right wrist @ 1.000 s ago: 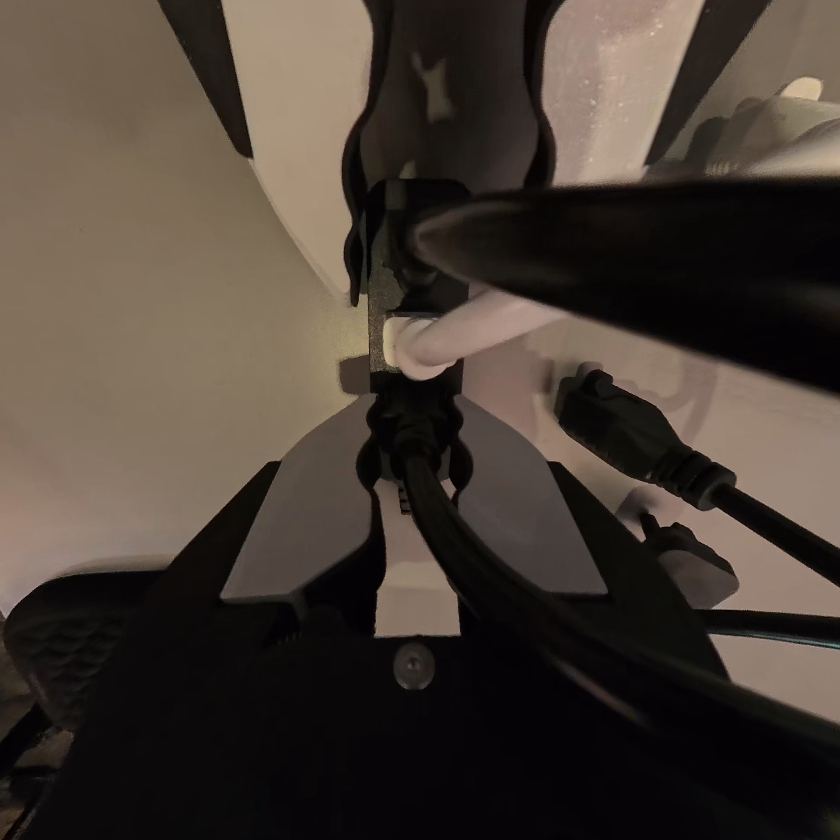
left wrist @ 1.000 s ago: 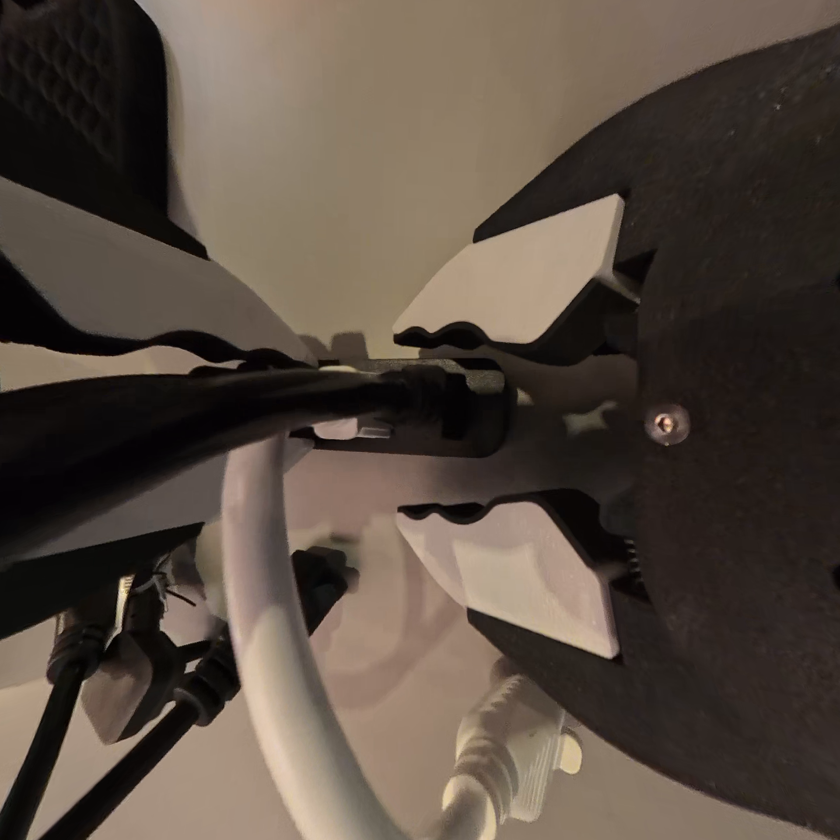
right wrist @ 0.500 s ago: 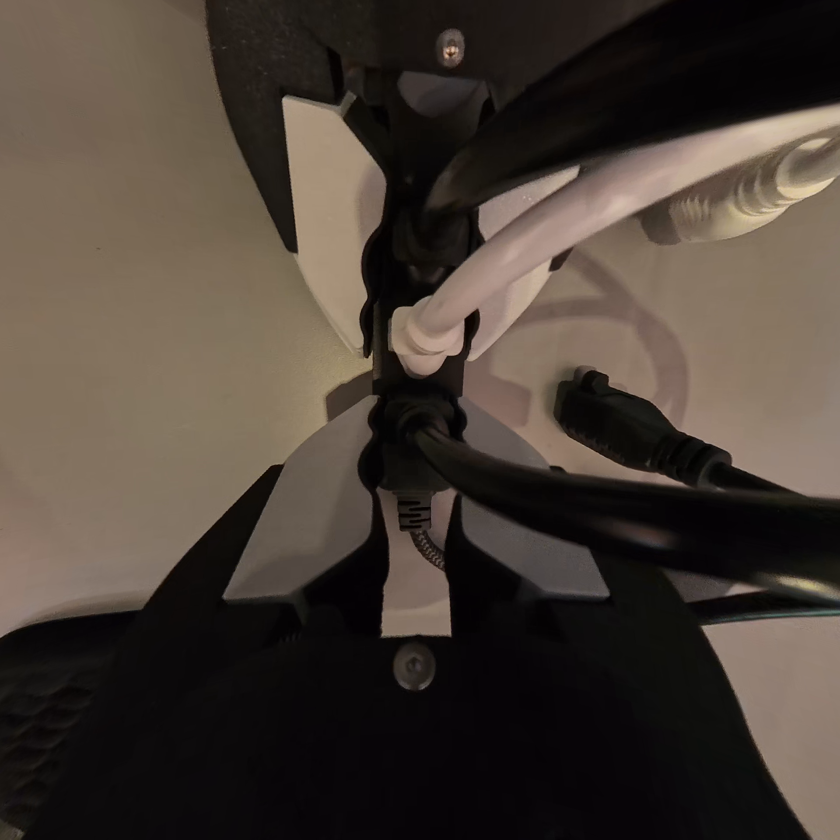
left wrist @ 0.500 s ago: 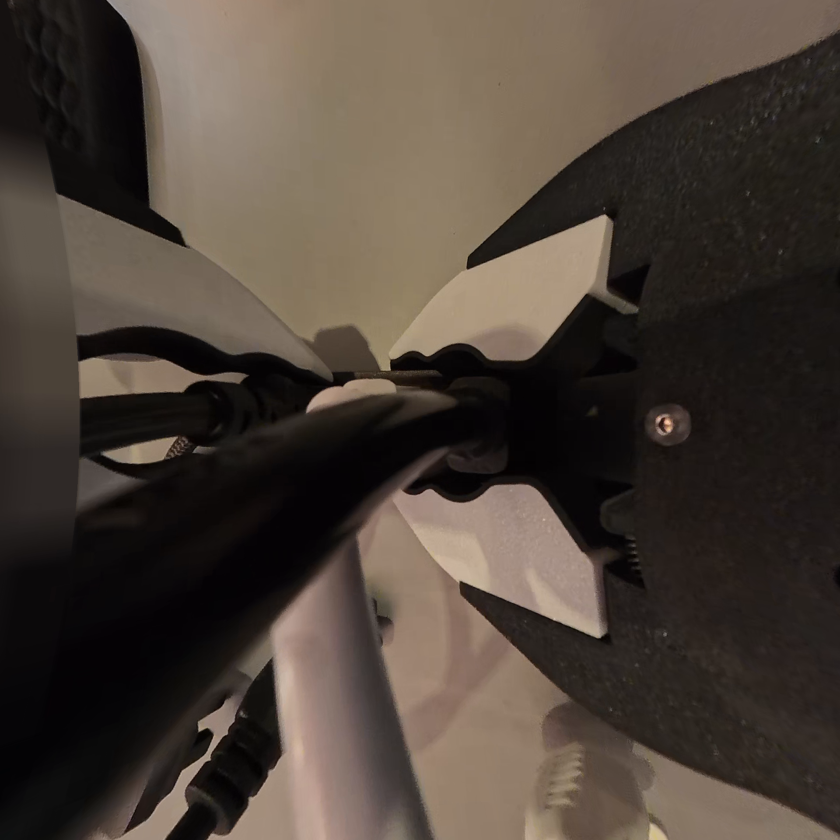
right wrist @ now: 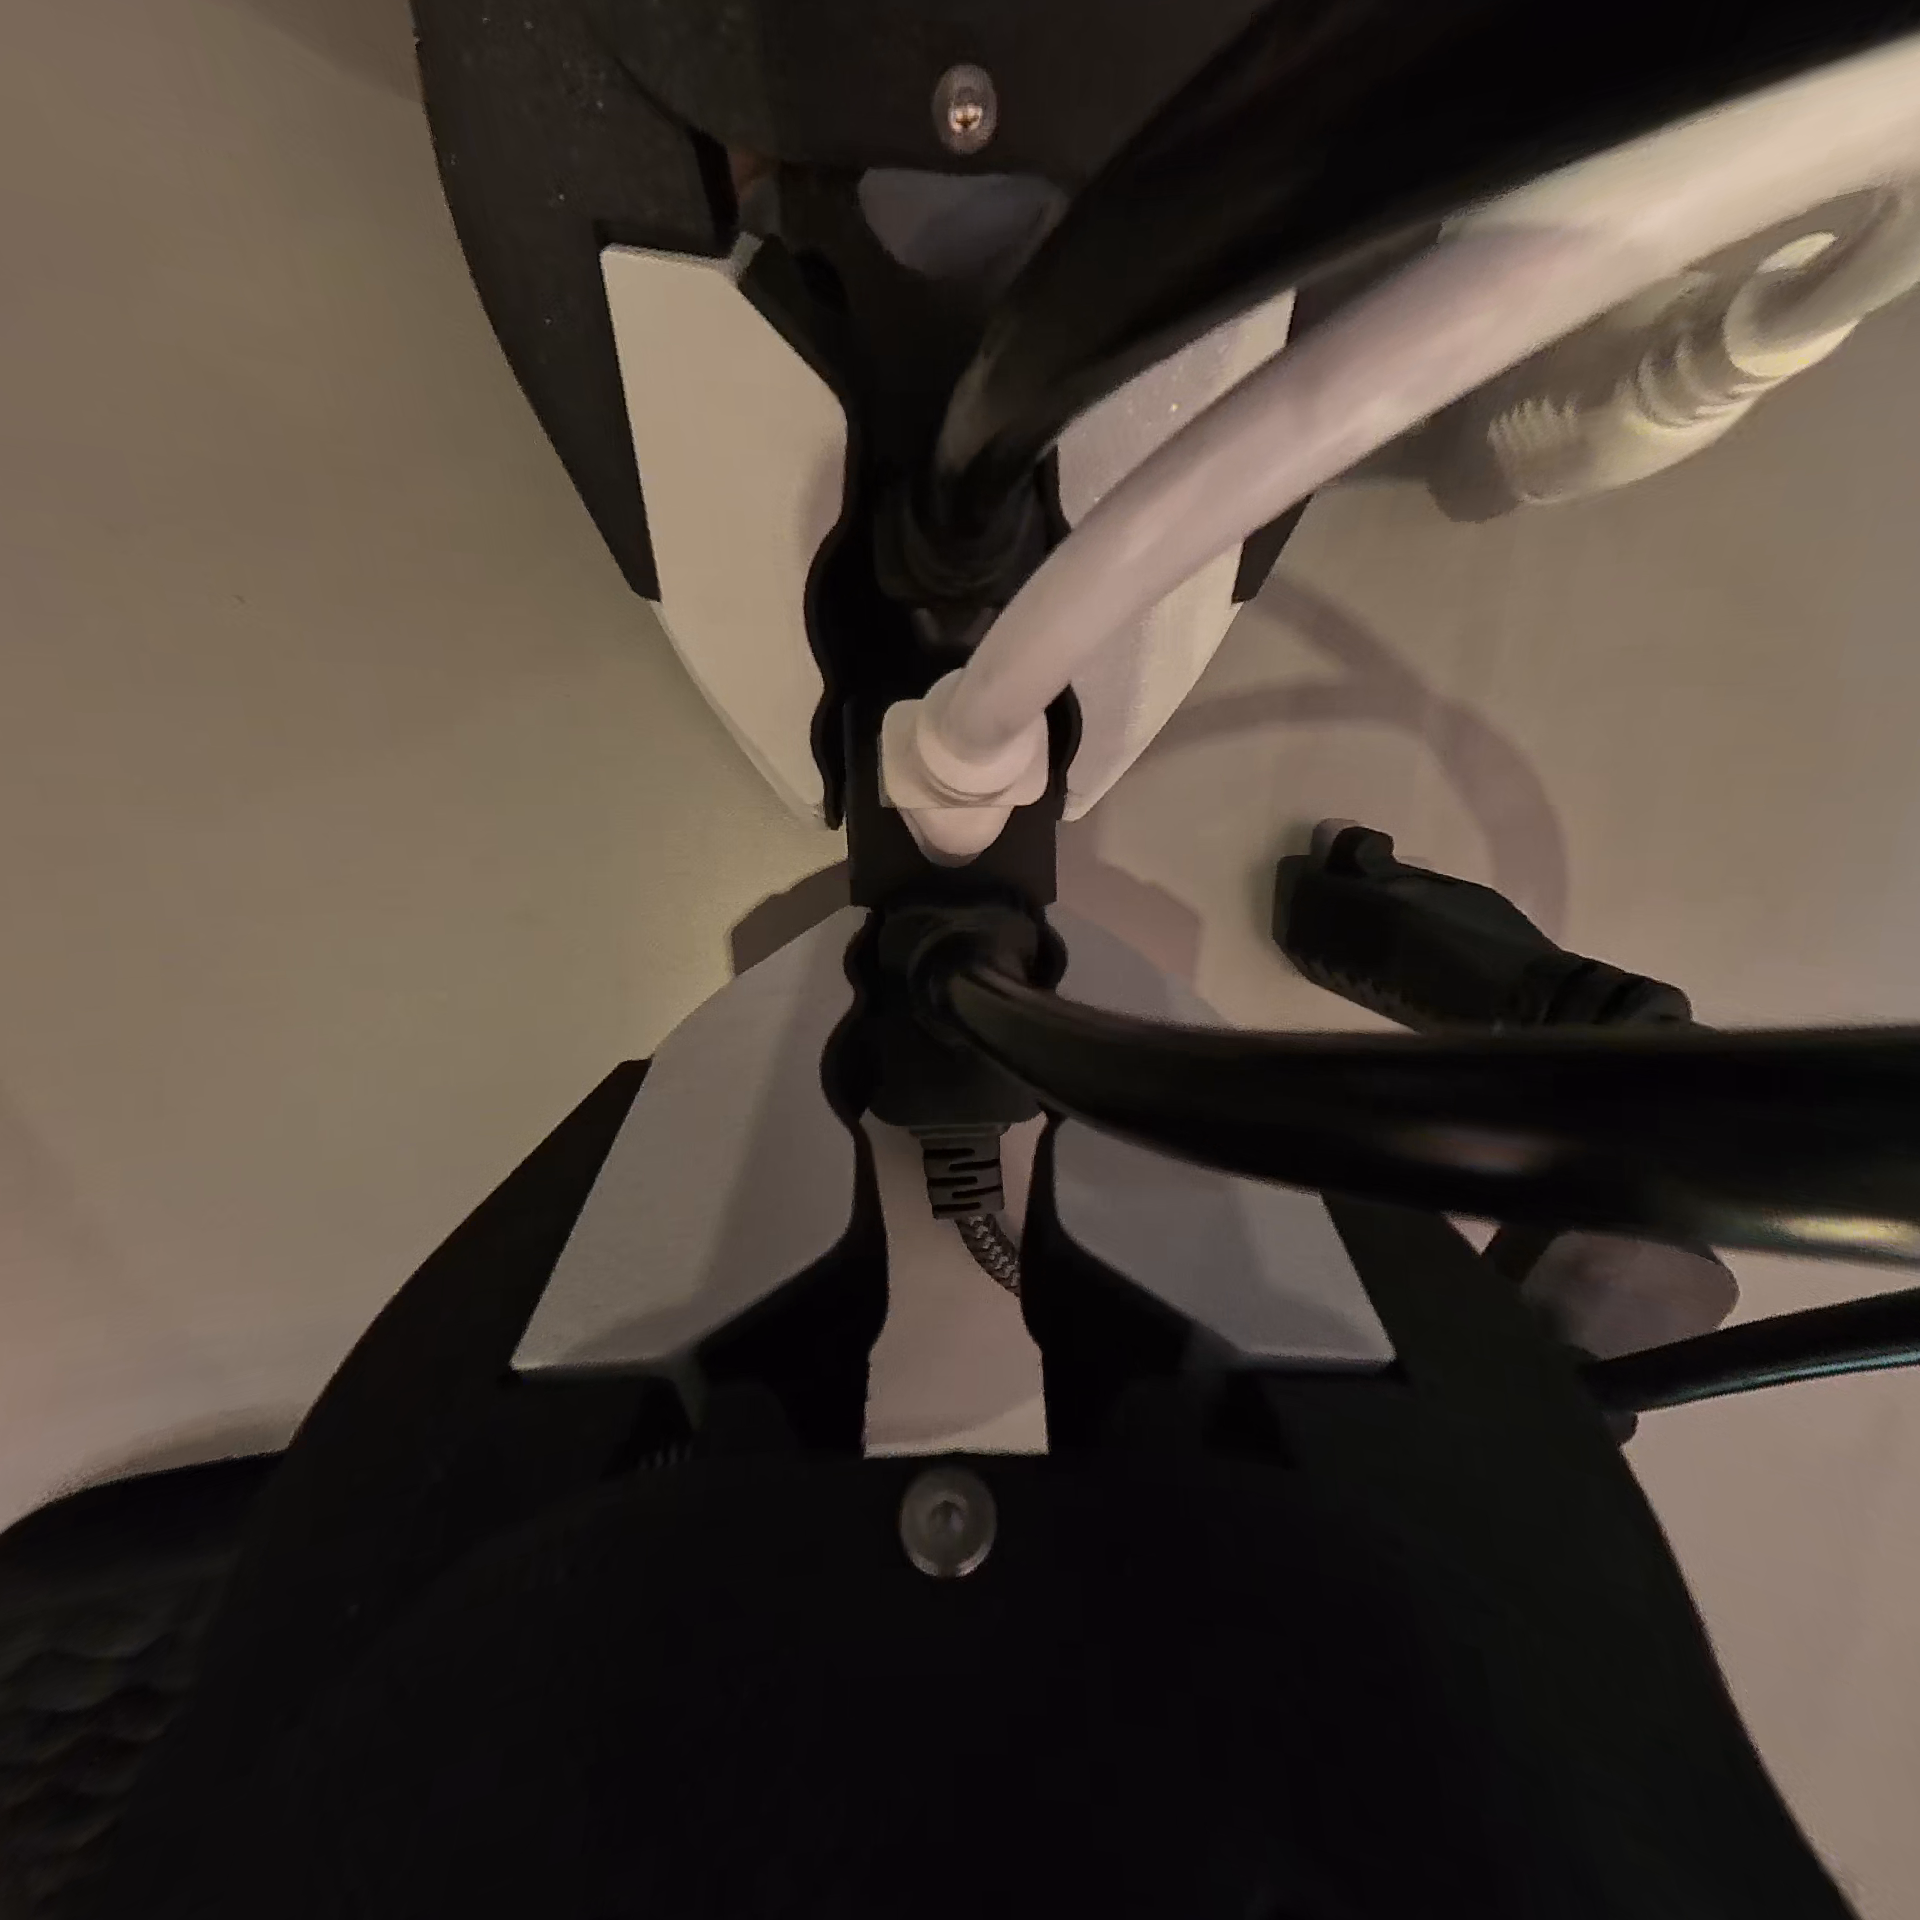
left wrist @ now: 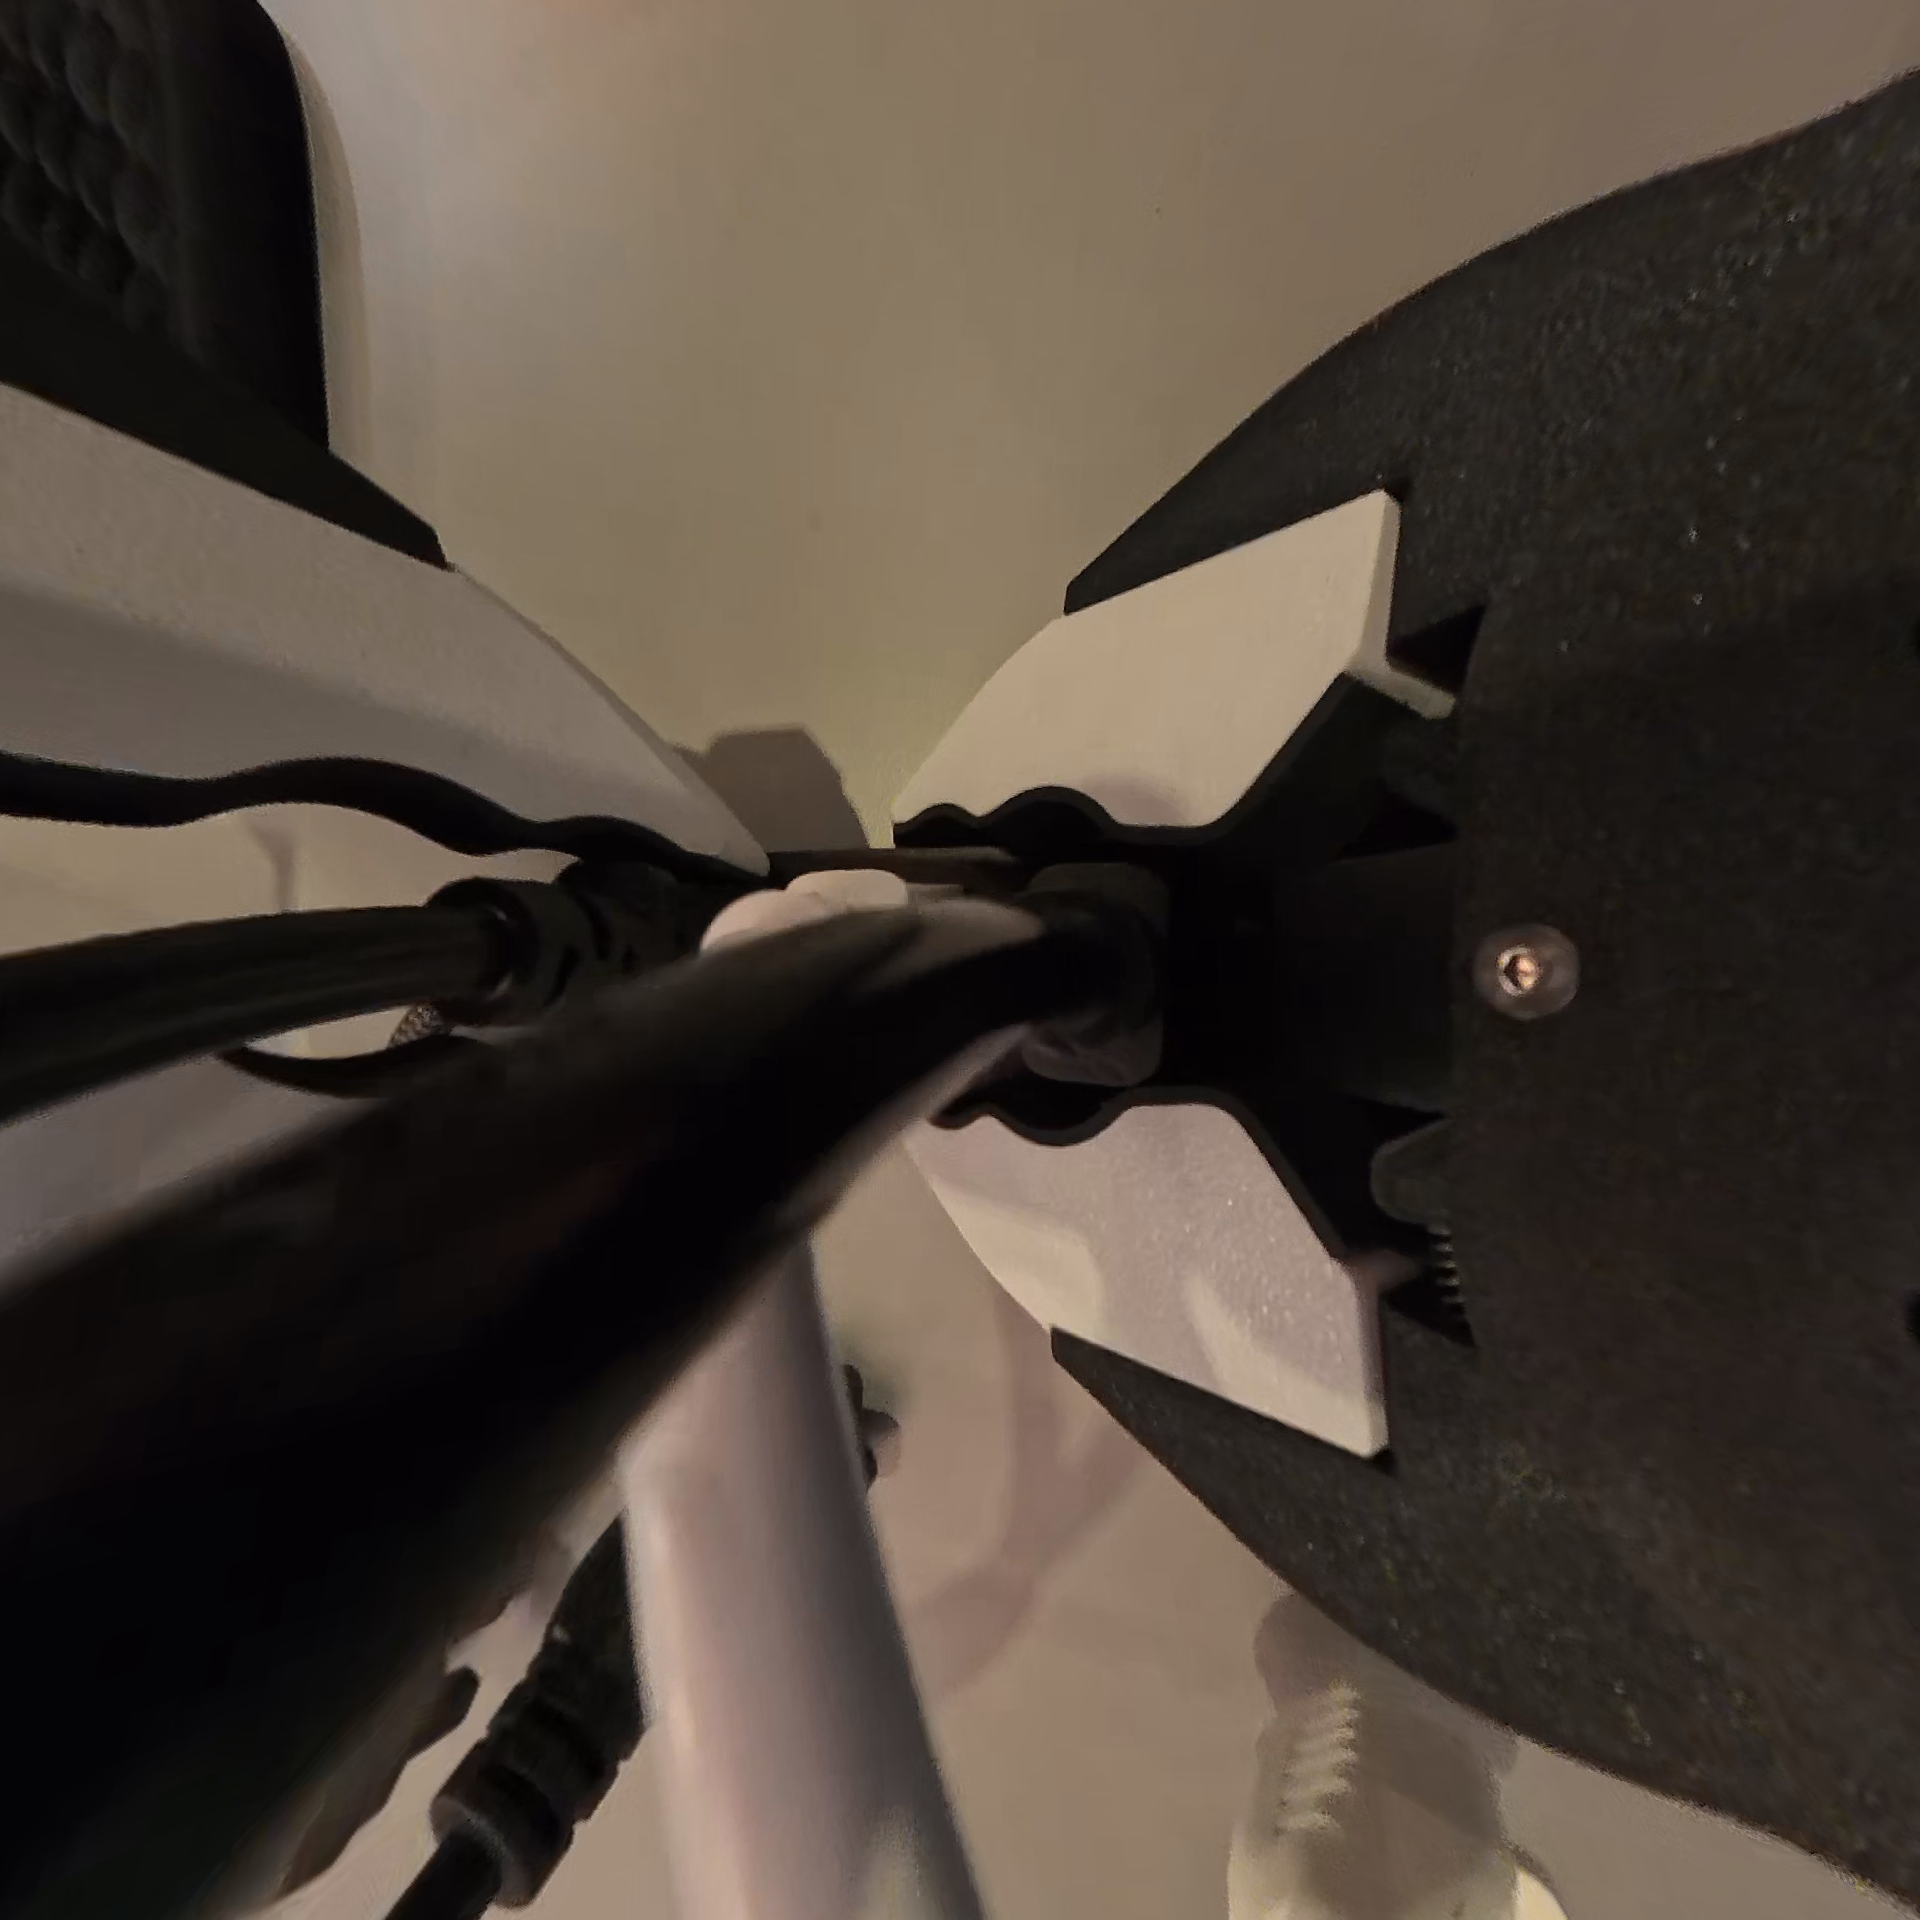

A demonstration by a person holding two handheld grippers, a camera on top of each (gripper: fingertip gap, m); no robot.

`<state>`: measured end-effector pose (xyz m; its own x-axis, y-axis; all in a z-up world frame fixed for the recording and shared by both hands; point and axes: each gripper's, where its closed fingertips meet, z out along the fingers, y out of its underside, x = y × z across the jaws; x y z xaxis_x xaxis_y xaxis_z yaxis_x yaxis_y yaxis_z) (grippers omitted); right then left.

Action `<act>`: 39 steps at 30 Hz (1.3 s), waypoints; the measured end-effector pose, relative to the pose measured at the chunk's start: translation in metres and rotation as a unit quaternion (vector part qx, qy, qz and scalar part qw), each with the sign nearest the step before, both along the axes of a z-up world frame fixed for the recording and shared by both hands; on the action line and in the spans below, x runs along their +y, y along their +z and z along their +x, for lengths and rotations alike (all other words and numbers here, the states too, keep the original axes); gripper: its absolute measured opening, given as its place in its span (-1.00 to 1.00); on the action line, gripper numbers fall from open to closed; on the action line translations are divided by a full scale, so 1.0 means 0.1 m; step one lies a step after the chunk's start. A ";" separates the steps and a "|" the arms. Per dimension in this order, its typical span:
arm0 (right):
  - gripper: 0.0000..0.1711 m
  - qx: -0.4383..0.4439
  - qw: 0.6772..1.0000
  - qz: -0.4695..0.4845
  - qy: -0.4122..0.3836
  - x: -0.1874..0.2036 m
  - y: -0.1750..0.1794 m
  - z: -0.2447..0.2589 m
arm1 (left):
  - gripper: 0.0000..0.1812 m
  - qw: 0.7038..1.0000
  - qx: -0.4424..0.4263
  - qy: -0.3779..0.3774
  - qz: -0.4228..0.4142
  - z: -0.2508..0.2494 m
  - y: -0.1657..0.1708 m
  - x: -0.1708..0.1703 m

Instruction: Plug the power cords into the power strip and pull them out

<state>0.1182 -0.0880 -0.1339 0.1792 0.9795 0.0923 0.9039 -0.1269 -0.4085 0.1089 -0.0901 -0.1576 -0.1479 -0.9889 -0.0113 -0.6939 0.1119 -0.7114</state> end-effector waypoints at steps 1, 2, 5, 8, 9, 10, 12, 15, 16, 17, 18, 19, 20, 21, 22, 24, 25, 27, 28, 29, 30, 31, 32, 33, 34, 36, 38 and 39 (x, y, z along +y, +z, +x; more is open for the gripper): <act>-0.69 0.003 1.000 -0.005 -0.007 0.00 0.00 -0.01 | -0.50 1.000 -0.001 0.001 -0.008 0.00 0.00 -0.01; -0.69 0.010 1.000 -0.011 -0.018 -0.01 0.00 -0.01 | -0.51 1.000 -0.003 0.000 -0.009 -0.01 0.00 0.00; -0.69 0.026 0.999 -0.018 -0.043 -0.01 0.00 -0.01 | -0.50 1.000 -0.003 0.006 -0.009 -0.01 0.00 0.00; -0.69 0.029 0.998 -0.019 -0.058 -0.01 0.00 -0.01 | -0.48 1.000 -0.002 0.018 -0.010 -0.03 0.00 0.03; -0.69 0.032 0.997 -0.020 -0.068 -0.01 0.00 -0.02 | -0.48 1.000 0.000 0.026 -0.013 -0.04 0.00 0.04; -0.69 0.038 0.996 -0.020 -0.077 -0.01 0.00 -0.02 | -0.47 0.999 0.001 0.030 -0.014 -0.05 0.00 0.05; -0.69 0.048 0.994 -0.020 -0.096 -0.01 0.00 -0.02 | -0.43 0.999 0.004 0.042 -0.022 -0.08 0.00 0.08; -0.68 0.072 0.988 -0.018 -0.137 0.02 0.00 -0.04 | -0.41 0.996 0.020 0.068 -0.055 -0.19 0.03 0.15; -0.68 0.078 0.986 -0.013 -0.145 0.03 0.00 -0.04 | -0.42 0.994 0.016 0.077 -0.077 -0.22 0.07 0.16; -0.68 0.084 0.985 -0.009 -0.152 0.03 0.00 -0.05 | -0.42 0.991 0.005 0.087 -0.102 -0.23 0.12 0.17; -0.68 0.089 0.983 -0.006 -0.159 0.03 0.00 -0.05 | -0.44 0.988 -0.005 0.098 -0.122 -0.25 0.17 0.20; -0.68 0.093 0.982 -0.001 -0.165 0.04 0.01 -0.05 | -0.48 0.985 -0.014 0.109 -0.136 -0.27 0.21 0.23; -0.68 0.098 0.981 0.004 -0.169 0.04 0.01 -0.05 | -0.49 0.983 -0.018 0.115 -0.145 -0.30 0.24 0.25; -0.68 0.102 0.979 0.008 -0.175 0.05 0.01 -0.06 | -0.51 0.982 -0.021 0.118 -0.143 -0.34 0.27 0.27; -0.68 0.106 0.978 0.013 -0.179 0.06 0.01 -0.06 | -0.54 0.983 -0.021 0.123 -0.138 -0.39 0.29 0.30; -0.68 0.115 0.974 0.022 -0.192 0.08 0.01 -0.06 | -0.61 0.982 -0.021 0.133 -0.136 -0.47 0.34 0.34; -0.68 0.118 0.972 0.028 -0.200 0.10 0.01 -0.07 | -0.65 0.980 -0.032 0.135 -0.144 -0.48 0.40 0.35; -0.68 0.122 0.968 0.038 -0.214 0.12 0.02 -0.07 | -0.64 0.973 -0.065 0.135 -0.177 -0.44 0.53 0.31; -0.68 0.122 0.967 0.043 -0.221 0.13 0.02 -0.07 | -0.59 0.971 -0.069 0.143 -0.178 -0.42 0.55 0.31; -0.68 0.122 0.965 0.049 -0.225 0.13 0.02 -0.07 | -0.57 0.973 -0.066 0.151 -0.164 -0.40 0.53 0.33; -0.68 0.122 0.965 0.055 -0.227 0.13 0.02 -0.08 | -0.57 0.976 -0.060 0.158 -0.136 -0.38 0.51 0.35; -0.68 0.123 0.964 0.058 -0.229 0.14 0.02 -0.08 | -0.57 0.979 -0.053 0.164 -0.106 -0.36 0.47 0.38; -0.68 0.124 0.964 0.059 -0.230 0.14 0.02 -0.08 | -0.58 0.983 -0.039 0.159 -0.084 -0.35 0.42 0.36; -0.68 0.125 0.963 0.059 -0.230 0.14 0.02 -0.07 | -0.61 0.985 -0.025 0.161 -0.061 -0.35 0.38 0.38; -0.68 0.126 0.963 0.059 -0.229 0.14 0.02 -0.07 | -0.64 0.985 -0.023 0.166 -0.038 -0.33 0.36 0.41; -0.68 0.128 0.963 0.058 -0.229 0.14 0.02 -0.07 | -0.72 0.986 -0.045 0.158 -0.023 -0.27 0.36 0.40; -0.68 0.122 0.964 0.061 -0.228 0.15 0.02 -0.06 | -0.73 0.984 -0.069 0.162 -0.018 -0.24 0.36 0.42; -0.68 0.119 0.965 0.062 -0.224 0.15 0.02 -0.06 | -0.73 0.984 -0.077 0.158 -0.015 -0.24 0.36 0.42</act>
